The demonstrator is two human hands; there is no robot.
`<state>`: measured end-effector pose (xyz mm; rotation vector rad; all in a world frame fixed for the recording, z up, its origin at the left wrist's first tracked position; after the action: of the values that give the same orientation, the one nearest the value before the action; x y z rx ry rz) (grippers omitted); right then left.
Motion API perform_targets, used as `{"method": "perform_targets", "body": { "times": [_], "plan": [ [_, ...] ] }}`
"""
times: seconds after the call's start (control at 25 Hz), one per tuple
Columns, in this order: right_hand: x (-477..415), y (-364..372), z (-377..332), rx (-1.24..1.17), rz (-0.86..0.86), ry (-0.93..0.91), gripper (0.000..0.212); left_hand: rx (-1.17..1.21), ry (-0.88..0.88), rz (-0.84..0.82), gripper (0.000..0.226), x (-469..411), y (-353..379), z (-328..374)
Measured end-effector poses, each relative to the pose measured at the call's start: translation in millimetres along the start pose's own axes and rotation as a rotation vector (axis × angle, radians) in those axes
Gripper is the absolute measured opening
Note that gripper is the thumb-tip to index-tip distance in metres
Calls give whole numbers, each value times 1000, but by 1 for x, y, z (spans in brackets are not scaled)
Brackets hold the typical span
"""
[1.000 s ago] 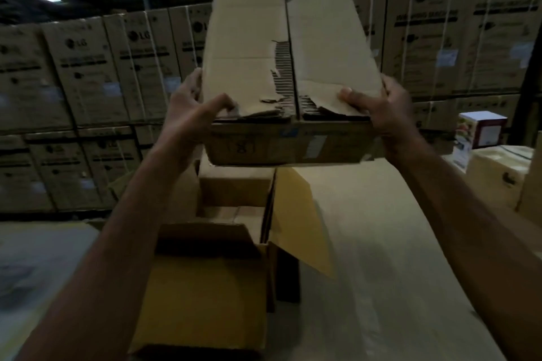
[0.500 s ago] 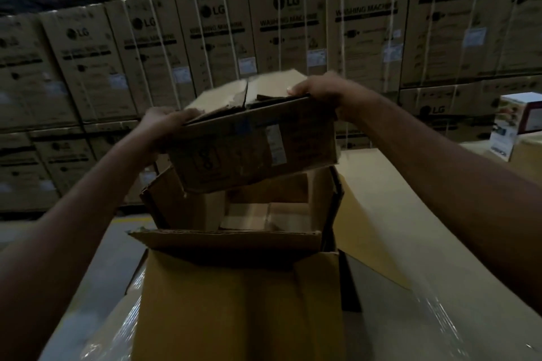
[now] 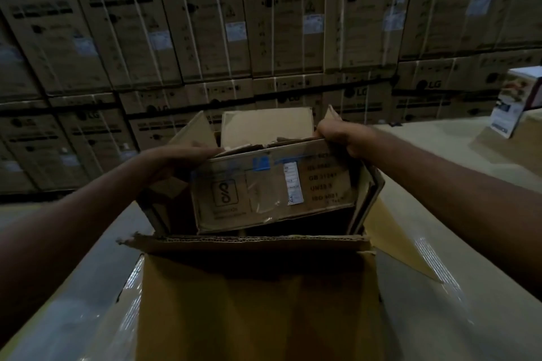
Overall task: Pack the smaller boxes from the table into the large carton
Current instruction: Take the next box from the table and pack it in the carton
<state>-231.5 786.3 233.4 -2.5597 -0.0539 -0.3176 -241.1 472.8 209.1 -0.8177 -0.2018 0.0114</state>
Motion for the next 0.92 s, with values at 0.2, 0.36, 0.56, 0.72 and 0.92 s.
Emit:
{"method": "perform_targets", "body": {
  "times": [0.2,0.36,0.56,0.72,0.92],
  "plan": [
    [-21,38,19,-62,92,161,13,-39,53,-104,79,-49,3,-33],
    [-37,60,28,27,79,246,38,50,7,-188,75,-55,11,-46],
    [-53,69,42,286,40,357,58,-27,40,-273,84,-81,35,-73],
    [-72,91,69,541,-48,373,61,-200,130,-362,84,-82,56,-85],
    [-82,122,93,787,-284,368,53,-854,385,-528,67,-79,102,-90]
  ]
}}
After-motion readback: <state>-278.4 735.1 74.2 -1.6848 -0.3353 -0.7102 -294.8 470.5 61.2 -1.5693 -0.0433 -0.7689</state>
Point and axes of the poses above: each hand's wrist, its own x-axis away from the middle knuckle, its own y-axis out of the palm, z = x × y, the point moved 2 cm from there along -x, towards the middle knuckle, and after that the axes turned 4 degrees about y, right-handed, at the moved point
